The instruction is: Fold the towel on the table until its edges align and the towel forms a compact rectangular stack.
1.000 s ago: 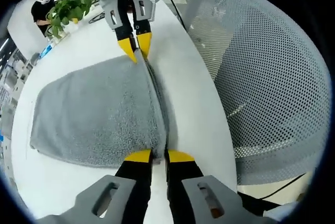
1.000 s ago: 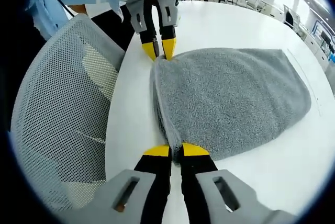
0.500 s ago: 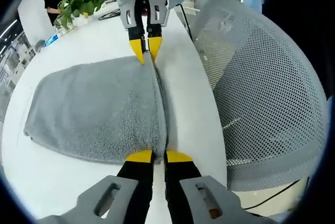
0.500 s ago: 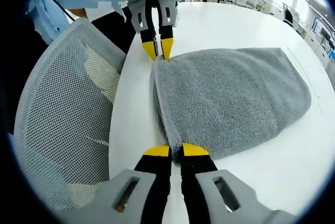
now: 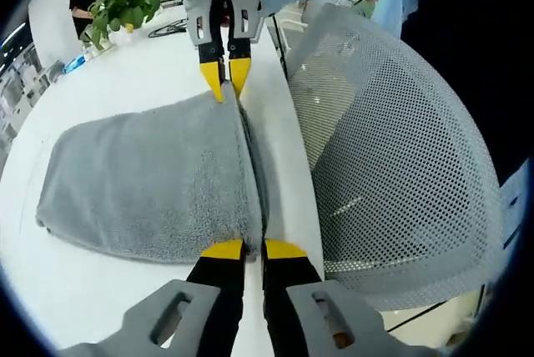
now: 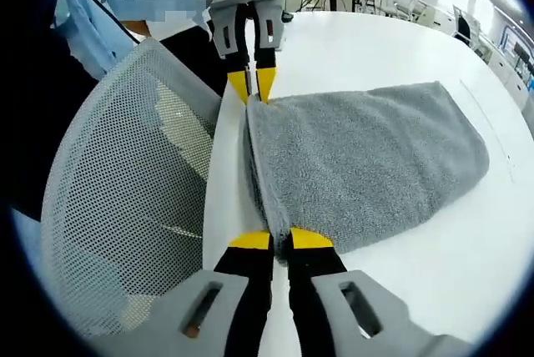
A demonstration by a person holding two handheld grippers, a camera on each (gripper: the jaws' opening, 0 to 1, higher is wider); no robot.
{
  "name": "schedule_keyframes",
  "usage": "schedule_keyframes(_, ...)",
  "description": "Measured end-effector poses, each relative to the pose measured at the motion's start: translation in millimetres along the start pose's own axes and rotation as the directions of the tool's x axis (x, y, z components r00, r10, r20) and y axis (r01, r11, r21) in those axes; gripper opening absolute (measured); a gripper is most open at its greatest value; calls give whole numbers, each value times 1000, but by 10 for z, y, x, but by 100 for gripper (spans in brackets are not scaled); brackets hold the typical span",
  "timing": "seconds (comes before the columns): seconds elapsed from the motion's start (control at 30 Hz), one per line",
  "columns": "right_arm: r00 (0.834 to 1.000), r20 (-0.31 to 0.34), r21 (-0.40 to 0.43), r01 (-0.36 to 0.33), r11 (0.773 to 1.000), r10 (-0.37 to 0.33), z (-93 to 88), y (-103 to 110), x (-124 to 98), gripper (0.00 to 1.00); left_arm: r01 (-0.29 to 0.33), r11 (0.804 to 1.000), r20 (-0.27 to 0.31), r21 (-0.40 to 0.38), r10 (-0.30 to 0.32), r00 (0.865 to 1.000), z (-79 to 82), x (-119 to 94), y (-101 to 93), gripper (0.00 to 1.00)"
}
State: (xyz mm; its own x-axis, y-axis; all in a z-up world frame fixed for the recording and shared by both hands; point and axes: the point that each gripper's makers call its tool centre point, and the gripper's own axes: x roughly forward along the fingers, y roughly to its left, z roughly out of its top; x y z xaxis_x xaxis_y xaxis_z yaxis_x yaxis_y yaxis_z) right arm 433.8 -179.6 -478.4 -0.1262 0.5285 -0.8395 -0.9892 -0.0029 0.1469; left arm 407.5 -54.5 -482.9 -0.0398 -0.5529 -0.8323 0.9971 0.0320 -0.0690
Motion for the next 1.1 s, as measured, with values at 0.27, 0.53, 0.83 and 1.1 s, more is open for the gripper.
schedule_keyframes(0.27, 999, -9, -17, -32, 999, 31, 10, 186, -80, 3, 33, 999, 19, 4, -33, 999, 82, -83, -160, 6)
schedule_keyframes(0.53, 998, -7, -39, -60, 997, 60, 90, 409, -250, 3, 65, 998, 20, 26, -66, 998, 207, -246, -352, 6)
schedule_keyframes(0.83, 997, -1, -51, -81, 995, 81, 185, 529, -443, 4, 87, 996, 28, 38, -88, 996, 351, -439, -484, 6)
schedule_keyframes(1.1, 994, -5, -59, -112, 992, 112, 259, 651, -514, 4, 120, 992, 35, 25, -121, 992, 367, -516, -536, 6)
